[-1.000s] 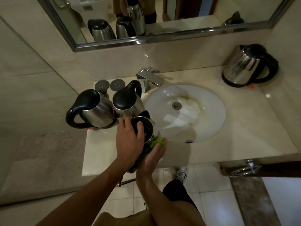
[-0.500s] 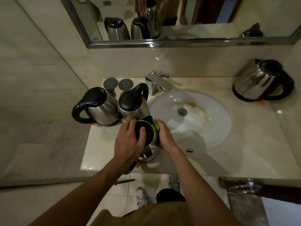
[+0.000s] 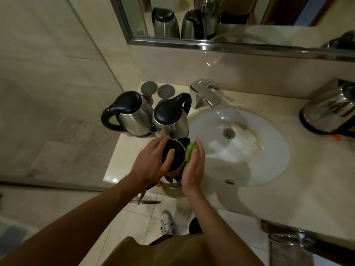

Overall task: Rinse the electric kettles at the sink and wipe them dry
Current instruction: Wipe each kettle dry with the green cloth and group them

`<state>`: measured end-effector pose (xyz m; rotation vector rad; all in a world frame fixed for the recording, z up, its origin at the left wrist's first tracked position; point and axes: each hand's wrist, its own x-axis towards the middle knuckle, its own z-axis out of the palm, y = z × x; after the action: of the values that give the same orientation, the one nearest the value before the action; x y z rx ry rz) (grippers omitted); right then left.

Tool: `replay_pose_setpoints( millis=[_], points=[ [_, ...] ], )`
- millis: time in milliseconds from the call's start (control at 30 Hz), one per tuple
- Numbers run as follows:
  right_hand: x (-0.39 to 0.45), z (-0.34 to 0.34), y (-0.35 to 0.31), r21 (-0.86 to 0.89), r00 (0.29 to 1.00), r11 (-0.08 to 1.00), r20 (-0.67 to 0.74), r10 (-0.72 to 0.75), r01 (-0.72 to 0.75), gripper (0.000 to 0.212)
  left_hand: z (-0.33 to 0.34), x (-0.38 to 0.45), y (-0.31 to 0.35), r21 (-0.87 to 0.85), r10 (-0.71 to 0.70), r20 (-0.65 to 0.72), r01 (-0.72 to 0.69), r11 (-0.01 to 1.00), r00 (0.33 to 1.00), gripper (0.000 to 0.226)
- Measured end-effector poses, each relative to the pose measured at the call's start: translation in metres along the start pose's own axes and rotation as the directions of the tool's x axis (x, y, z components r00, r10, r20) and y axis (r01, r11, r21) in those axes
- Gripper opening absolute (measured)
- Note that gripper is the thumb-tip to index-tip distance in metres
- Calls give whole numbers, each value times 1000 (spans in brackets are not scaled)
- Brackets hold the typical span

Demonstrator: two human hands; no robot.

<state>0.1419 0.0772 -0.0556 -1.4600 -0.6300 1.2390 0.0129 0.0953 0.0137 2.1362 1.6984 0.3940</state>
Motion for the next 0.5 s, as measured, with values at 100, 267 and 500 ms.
replay_pose_setpoints(
  millis=[100,267,500],
  points=[
    [18,-2,8,18,995,995,3,96,-96,55,-5,0,-4,12,35,36,-35,999,999,72],
    [29,-18,63,65,917,924,166,362,-377,86,-10,3,-13,38,130,84,-134,990,988,67],
    [-7,-13,19,144,984,976,100,148,-162,66,-13,4,-20,71,291,131,-302,951,948,60]
  ],
)
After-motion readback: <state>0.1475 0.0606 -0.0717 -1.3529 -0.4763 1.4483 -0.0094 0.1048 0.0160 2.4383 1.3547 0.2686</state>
